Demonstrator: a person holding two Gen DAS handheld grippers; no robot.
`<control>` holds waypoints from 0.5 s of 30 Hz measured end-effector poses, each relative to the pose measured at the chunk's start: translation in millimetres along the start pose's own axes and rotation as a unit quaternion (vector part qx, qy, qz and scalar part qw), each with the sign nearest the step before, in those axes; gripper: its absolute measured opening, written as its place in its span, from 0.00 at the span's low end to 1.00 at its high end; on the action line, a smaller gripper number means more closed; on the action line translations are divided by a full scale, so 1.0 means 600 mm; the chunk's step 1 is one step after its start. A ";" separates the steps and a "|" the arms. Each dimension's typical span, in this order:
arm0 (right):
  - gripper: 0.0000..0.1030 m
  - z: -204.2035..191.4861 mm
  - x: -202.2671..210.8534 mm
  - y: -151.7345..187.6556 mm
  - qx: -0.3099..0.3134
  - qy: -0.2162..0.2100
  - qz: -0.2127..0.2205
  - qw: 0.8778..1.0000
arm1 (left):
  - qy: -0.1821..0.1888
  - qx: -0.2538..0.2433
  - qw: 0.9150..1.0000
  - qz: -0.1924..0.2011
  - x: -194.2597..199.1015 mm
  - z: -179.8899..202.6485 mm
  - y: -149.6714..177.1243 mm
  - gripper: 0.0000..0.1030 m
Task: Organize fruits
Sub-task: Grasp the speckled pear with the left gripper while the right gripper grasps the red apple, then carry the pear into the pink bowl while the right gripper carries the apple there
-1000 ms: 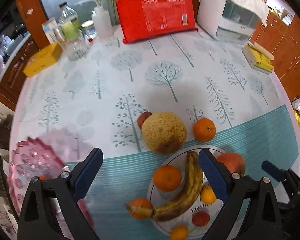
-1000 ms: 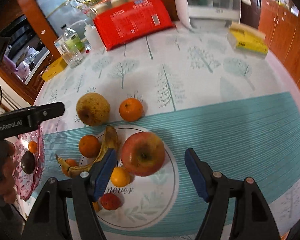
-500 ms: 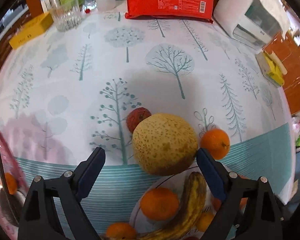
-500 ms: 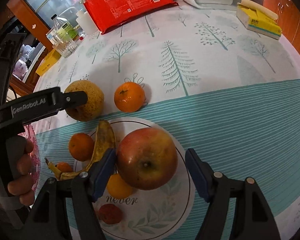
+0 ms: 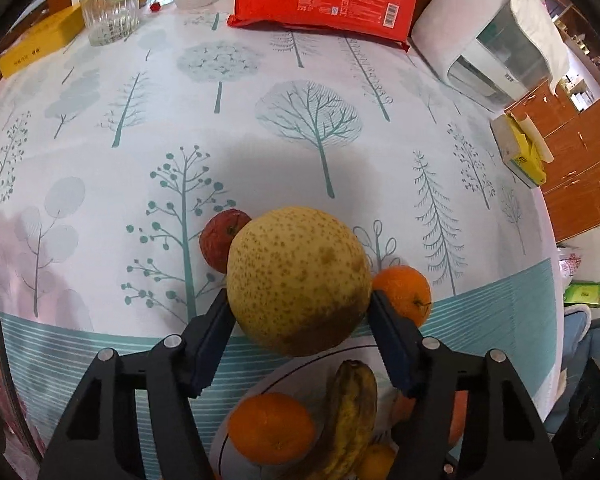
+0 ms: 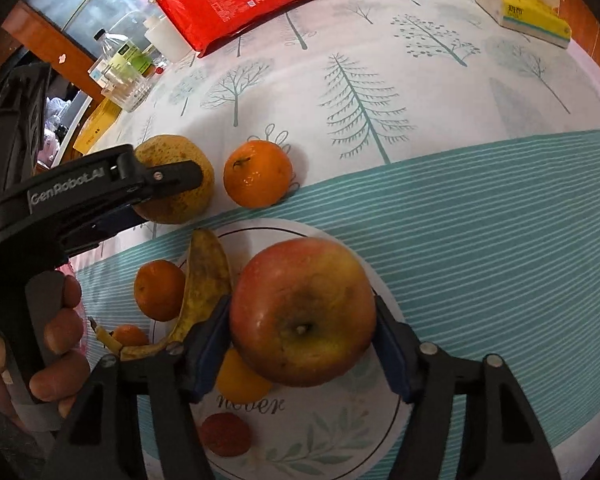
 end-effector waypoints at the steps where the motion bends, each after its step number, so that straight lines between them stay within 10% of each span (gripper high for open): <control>1: 0.64 0.000 0.001 0.000 0.002 0.001 0.001 1.000 | 0.000 -0.002 1.000 0.004 0.000 0.001 0.000 0.63; 15: 0.64 0.000 0.018 0.013 0.003 0.011 0.005 1.000 | 0.024 -0.003 1.000 0.017 0.048 -0.018 0.010 0.62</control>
Point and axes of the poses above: each gripper's, at about its wrist camera, not at the fingertips, and x roughly against the way its jaws point, z to its right, y to its underside, the point moved 7 cm from there along -x, roughly the way its jaws point, and after that the axes turned 9 degrees about z, right-handed, at the moved point
